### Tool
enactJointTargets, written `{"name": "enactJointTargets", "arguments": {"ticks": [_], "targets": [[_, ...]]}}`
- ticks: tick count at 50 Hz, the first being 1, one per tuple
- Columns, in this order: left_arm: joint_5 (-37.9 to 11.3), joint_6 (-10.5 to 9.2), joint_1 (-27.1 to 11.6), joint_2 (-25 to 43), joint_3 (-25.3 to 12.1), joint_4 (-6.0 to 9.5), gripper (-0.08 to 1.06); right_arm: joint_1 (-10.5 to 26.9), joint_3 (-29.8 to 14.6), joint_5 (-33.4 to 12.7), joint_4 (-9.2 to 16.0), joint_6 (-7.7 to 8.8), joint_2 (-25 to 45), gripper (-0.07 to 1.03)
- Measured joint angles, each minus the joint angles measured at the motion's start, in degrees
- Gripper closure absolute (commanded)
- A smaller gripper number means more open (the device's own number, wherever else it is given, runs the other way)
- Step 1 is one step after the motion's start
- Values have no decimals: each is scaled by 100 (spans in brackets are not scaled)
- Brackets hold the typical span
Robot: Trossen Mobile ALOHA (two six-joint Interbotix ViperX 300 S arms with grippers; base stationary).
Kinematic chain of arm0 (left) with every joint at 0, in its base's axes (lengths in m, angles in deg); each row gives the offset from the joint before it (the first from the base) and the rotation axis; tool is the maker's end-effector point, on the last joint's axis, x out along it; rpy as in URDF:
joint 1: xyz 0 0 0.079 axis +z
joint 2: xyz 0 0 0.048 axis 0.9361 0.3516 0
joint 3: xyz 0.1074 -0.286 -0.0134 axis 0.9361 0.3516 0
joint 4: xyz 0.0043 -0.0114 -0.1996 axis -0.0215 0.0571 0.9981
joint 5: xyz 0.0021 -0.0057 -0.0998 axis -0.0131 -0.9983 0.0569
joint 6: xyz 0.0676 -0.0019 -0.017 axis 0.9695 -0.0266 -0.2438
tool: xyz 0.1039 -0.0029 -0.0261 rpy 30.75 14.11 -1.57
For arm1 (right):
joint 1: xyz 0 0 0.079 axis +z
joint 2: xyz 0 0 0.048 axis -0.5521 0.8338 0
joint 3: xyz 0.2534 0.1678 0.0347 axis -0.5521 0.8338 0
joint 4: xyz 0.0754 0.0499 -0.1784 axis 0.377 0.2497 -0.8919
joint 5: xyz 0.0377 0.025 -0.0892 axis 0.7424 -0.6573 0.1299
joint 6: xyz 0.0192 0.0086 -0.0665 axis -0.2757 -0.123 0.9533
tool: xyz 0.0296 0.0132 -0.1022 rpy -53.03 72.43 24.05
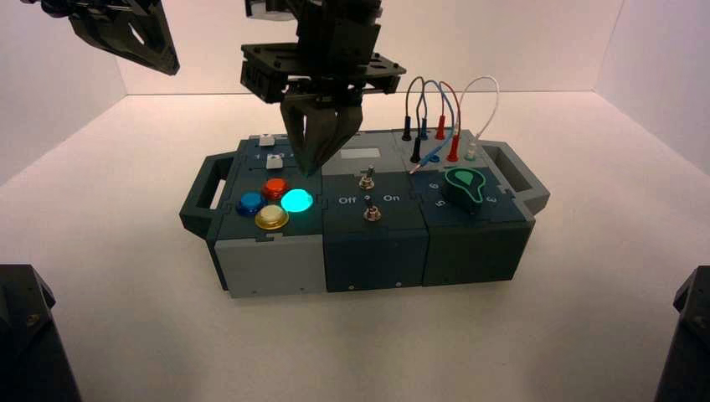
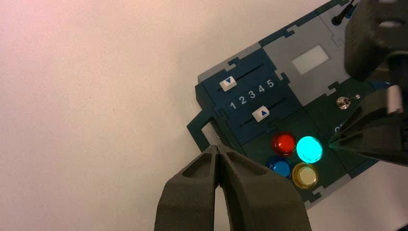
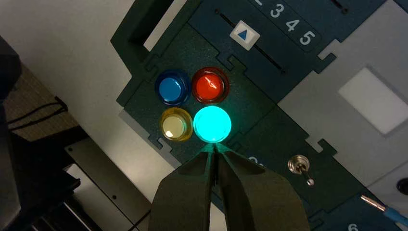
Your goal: Push the green button with the right gripper.
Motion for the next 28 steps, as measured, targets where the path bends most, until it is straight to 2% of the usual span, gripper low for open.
{"name": "enactJointTargets", "arguments": {"ticks": [28], "targets": [[0, 0, 0, 62, 0, 62, 100, 0, -35, -176, 9, -53, -9, 98]]}}
